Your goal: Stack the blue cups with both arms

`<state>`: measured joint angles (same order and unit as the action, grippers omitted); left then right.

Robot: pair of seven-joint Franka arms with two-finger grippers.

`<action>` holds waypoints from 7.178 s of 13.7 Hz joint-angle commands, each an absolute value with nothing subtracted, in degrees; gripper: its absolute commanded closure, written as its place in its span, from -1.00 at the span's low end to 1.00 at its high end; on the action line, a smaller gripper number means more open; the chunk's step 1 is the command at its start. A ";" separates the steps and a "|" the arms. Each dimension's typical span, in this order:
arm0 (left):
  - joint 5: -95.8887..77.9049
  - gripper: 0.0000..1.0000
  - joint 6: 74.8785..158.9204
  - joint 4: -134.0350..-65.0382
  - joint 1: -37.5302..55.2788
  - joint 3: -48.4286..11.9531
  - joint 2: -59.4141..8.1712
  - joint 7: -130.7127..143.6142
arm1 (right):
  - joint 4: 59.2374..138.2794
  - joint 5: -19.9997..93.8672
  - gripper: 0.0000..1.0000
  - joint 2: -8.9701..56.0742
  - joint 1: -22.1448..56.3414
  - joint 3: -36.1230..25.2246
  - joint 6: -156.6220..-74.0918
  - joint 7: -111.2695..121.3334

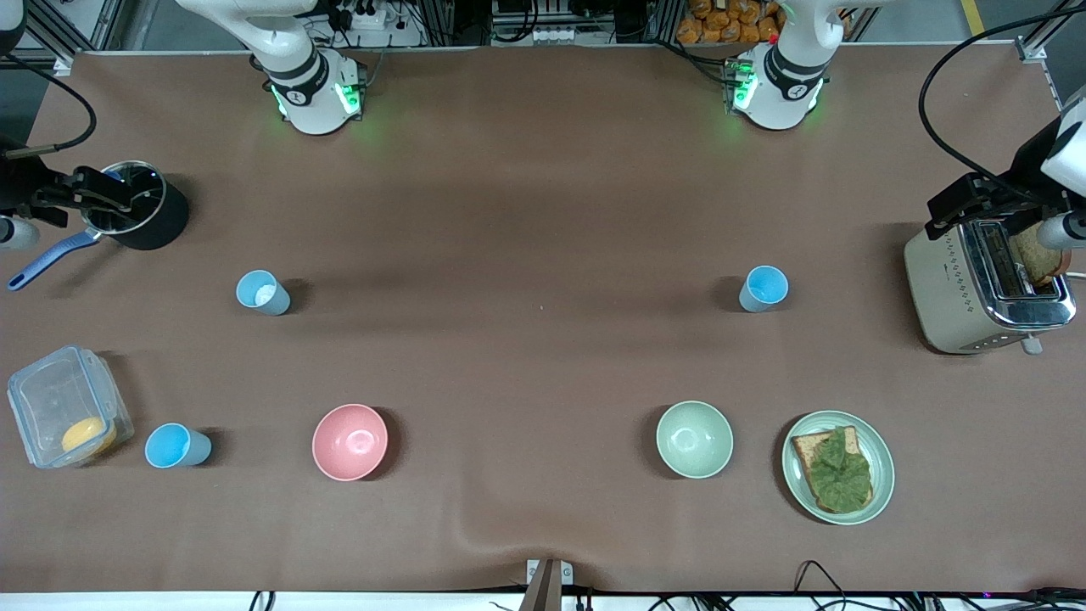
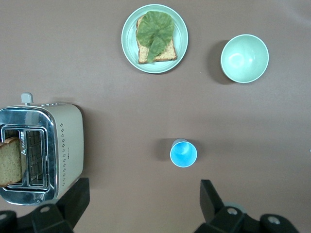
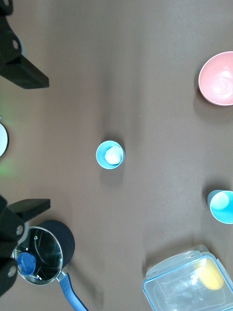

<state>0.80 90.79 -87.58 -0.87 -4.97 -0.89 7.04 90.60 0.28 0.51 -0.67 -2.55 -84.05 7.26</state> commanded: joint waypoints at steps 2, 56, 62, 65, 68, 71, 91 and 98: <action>1.49 -1.00 89.56 -86.40 -0.79 -5.27 -1.23 8.17 | 88.86 -0.88 -1.00 1.41 0.53 -3.08 -83.14 6.15; 1.23 -1.00 89.56 -86.40 -1.23 -5.19 -1.14 8.26 | 88.95 -0.62 -1.00 1.49 0.53 -3.08 -82.97 6.06; 1.23 -1.00 89.47 -86.48 -1.23 -5.19 -1.14 8.26 | 88.95 -0.62 -1.00 1.76 0.35 -2.99 -82.88 6.06; 1.23 -1.00 89.47 -86.48 -1.14 -5.19 -1.14 8.26 | 88.95 -0.62 -1.00 1.76 0.44 -2.99 -82.88 6.06; 1.23 -1.00 89.56 -86.48 -1.14 -5.19 -1.14 8.26 | 88.95 -0.62 -1.00 1.84 0.26 -3.08 -82.97 6.06; 1.23 -1.00 89.56 -86.48 -1.23 -5.19 -1.14 8.26 | 88.86 -0.70 -1.00 3.51 -0.26 -3.08 -82.97 6.15; 1.23 -1.00 89.47 -86.48 -1.32 -5.19 -1.14 8.26 | 113.20 0.09 -1.00 19.07 -4.83 -3.08 -113.73 7.29; 1.23 -1.00 89.47 -86.48 -1.32 -5.27 -1.14 8.26 | 113.03 0.18 -1.00 23.38 -4.92 -3.08 -115.49 7.65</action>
